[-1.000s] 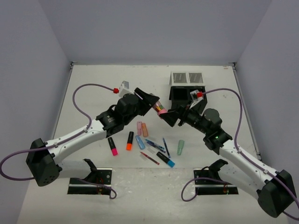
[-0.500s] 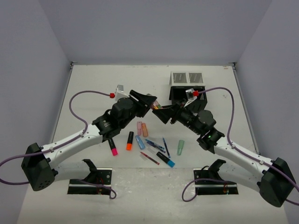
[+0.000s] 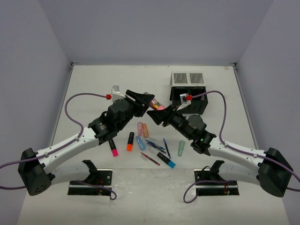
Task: Sort the stationery into containers
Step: Place the stationery in the storage box.
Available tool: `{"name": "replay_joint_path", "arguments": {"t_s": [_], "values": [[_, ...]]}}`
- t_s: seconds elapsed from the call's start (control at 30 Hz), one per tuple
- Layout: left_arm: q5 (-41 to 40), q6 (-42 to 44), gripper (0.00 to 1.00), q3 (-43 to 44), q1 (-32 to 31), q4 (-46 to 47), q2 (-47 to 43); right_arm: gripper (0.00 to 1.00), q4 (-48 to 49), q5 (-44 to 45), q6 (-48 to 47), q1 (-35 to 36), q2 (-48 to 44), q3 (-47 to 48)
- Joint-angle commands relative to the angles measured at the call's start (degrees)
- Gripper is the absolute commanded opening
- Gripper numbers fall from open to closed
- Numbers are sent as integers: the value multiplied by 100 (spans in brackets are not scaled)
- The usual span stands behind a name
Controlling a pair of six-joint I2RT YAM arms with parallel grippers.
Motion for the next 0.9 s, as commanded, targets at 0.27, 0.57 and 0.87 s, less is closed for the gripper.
{"name": "replay_joint_path", "arguments": {"t_s": [0.27, 0.57, 0.87], "values": [[-346, -124, 0, -17, -21, 91, -303, 67, 334, 1077, -16, 39, -265, 201], [-298, -91, 0, -33, -12, 94, -239, 62, 410, 968, -119, 41, -290, 278], [-380, 73, 3, 19, -5, 52, -339, 0, 570, 781, -91, 39, -106, 286]]}}
